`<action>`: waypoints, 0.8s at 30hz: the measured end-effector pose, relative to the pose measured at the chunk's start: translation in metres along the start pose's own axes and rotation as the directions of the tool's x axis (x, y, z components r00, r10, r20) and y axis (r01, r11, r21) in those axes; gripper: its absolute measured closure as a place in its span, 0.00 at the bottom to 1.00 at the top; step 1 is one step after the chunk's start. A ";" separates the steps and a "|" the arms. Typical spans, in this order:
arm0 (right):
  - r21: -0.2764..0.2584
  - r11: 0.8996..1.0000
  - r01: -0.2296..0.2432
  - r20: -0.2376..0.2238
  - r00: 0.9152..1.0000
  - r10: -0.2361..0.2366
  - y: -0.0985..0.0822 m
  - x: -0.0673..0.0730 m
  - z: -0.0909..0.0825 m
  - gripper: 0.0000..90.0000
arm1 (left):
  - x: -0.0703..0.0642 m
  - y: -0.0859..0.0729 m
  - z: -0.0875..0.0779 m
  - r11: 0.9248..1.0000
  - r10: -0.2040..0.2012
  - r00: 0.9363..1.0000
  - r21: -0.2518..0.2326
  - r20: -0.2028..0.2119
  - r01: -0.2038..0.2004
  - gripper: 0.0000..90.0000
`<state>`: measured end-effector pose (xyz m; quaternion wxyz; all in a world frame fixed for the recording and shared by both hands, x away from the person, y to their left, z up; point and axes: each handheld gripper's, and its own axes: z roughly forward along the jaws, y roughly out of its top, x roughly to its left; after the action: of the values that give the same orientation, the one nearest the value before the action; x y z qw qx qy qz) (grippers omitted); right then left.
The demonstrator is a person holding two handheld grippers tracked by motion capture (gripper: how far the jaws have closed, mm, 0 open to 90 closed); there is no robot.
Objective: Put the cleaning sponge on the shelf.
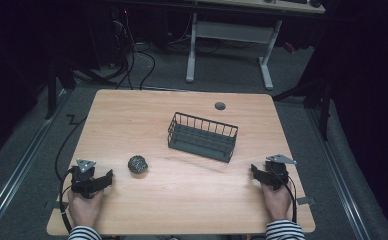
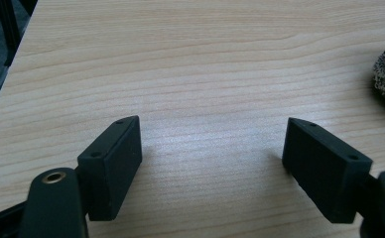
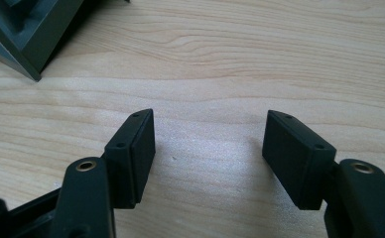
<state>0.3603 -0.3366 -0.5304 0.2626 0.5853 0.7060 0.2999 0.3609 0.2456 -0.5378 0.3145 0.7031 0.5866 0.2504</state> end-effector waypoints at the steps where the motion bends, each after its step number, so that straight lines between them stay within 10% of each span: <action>1: 0.000 1.000 0.001 0.000 1.000 -0.001 0.000 0.000 0.000 0.42 | 0.000 0.000 0.000 1.000 0.000 1.000 0.001 0.001 0.000 0.26; 24: 0.009 1.000 -0.010 -0.012 1.000 0.011 0.002 0.000 -0.002 0.47 | 0.000 0.000 0.000 1.000 -0.001 1.000 -0.001 0.002 0.001 0.26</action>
<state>0.3600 -0.3372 -0.5279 0.2541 0.5883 0.7059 0.3019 0.3610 0.2456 -0.5378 0.3154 0.7029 0.5866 0.2498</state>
